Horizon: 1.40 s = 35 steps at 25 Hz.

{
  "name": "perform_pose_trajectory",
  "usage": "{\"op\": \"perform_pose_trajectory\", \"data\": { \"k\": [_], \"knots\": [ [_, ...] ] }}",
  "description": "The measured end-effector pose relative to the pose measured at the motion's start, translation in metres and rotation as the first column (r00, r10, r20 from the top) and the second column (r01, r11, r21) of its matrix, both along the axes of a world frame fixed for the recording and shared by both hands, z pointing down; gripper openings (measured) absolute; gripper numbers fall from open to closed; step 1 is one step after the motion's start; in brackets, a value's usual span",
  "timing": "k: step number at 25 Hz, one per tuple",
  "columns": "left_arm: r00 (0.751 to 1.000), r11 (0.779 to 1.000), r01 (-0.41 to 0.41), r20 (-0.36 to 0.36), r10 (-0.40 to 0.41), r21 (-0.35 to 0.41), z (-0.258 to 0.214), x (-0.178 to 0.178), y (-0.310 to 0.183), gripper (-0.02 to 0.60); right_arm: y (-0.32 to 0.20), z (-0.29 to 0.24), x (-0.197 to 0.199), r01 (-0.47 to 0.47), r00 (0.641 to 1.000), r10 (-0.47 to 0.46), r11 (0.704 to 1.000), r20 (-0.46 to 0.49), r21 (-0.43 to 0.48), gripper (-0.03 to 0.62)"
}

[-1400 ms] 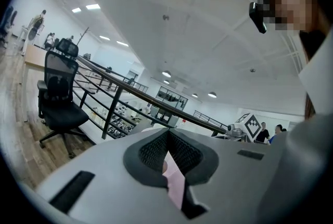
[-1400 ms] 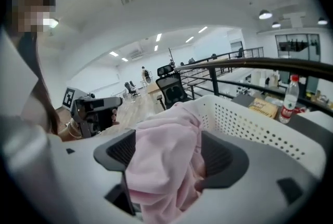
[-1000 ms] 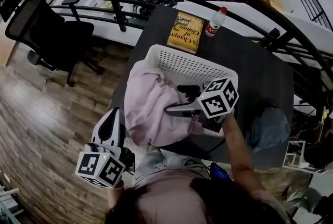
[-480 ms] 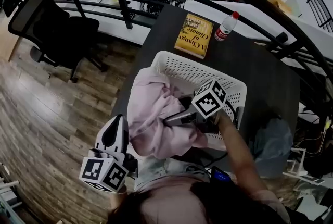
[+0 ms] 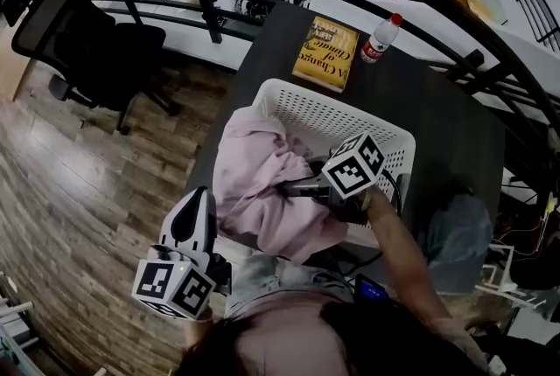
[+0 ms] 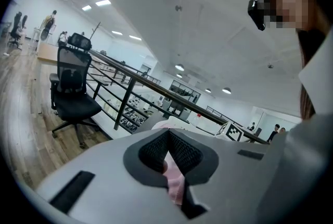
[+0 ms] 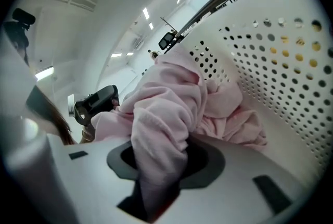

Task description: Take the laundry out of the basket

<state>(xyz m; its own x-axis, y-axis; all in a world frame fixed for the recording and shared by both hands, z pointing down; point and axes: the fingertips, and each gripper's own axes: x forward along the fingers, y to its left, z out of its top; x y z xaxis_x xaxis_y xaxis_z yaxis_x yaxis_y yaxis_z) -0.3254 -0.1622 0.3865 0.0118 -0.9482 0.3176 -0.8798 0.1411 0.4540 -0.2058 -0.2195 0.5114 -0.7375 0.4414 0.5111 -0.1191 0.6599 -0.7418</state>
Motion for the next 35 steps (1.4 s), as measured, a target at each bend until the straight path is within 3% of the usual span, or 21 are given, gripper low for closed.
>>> {"op": "perform_pose_trajectory", "data": {
  "k": [9, 16, 31, 35],
  "knots": [
    [0.999, 0.999, -0.039, 0.007, 0.039, 0.032, -0.008, 0.006, 0.004, -0.001, -0.014, -0.041, 0.014, -0.135, 0.987, 0.126, 0.987, 0.104, 0.086, 0.156],
    [0.995, 0.992, -0.095, 0.017, 0.094, 0.079, -0.023, 0.019, 0.008, -0.002, -0.016, -0.081, 0.032, -0.258, 0.948, 0.233, 0.962, 0.217, 0.093, 0.152],
    [0.987, 0.975, -0.161, 0.050, 0.155, 0.155, -0.051, 0.032, 0.044, 0.000, -0.003, -0.162, 0.067, -0.453, 0.847, 0.357, 0.872, 0.393, 0.184, 0.146],
    [0.985, 0.971, -0.169, 0.052, 0.163, 0.167, -0.053, 0.030, 0.059, -0.002, 0.002, -0.183, 0.073, -0.517, 0.801, 0.399, 0.837, 0.446, 0.181, 0.146]
  ]
}}
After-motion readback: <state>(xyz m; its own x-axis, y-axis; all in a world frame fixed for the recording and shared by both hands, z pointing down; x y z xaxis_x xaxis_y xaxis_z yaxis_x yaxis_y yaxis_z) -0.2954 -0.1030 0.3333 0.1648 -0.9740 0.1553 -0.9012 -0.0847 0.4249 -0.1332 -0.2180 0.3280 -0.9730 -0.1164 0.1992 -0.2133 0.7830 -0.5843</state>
